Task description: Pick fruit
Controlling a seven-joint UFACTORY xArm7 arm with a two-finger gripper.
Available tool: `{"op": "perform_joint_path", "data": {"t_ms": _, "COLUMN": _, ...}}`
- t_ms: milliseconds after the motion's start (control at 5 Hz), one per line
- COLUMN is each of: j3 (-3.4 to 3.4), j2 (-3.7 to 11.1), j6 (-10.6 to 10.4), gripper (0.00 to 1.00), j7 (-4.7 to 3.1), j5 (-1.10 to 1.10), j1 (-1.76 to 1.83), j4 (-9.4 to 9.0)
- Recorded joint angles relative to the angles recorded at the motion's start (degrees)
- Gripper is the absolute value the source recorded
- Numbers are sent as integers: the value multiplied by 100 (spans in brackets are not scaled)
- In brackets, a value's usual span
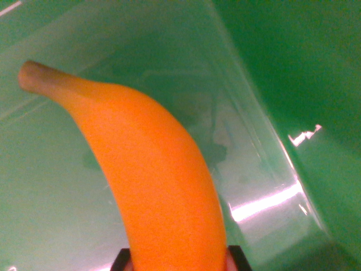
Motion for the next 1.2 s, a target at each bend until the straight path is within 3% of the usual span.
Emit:
{"op": "perform_joint_path", "data": {"t_ms": 200, "j3": 0, "j2": 0, "j6": 0, "gripper": 100, "j7": 0, "j5": 0, "j1": 0, "j4": 0}}
{"op": "perform_joint_path", "data": {"t_ms": 400, "j3": 0, "j2": -83, "j6": 224, "gripper": 100, "j7": 0, "j5": -8, "j1": 4, "j4": 142}}
{"op": "perform_joint_path", "data": {"t_ms": 600, "j3": 0, "j2": -83, "j6": 224, "gripper": 100, "j7": 0, "j5": -8, "j1": 4, "j4": 142}}
{"op": "perform_joint_path", "data": {"t_ms": 800, "j3": 0, "j2": -171, "j6": 463, "gripper": 100, "j7": 0, "j5": -16, "j1": 8, "j4": 292}}
{"op": "perform_joint_path", "data": {"t_ms": 1000, "j3": 0, "j2": -171, "j6": 463, "gripper": 100, "j7": 0, "j5": -16, "j1": 8, "j4": 292}}
{"op": "perform_joint_path", "data": {"t_ms": 1200, "j3": 0, "j2": -266, "j6": 718, "gripper": 100, "j7": 0, "j5": -24, "j1": 12, "j4": 453}}
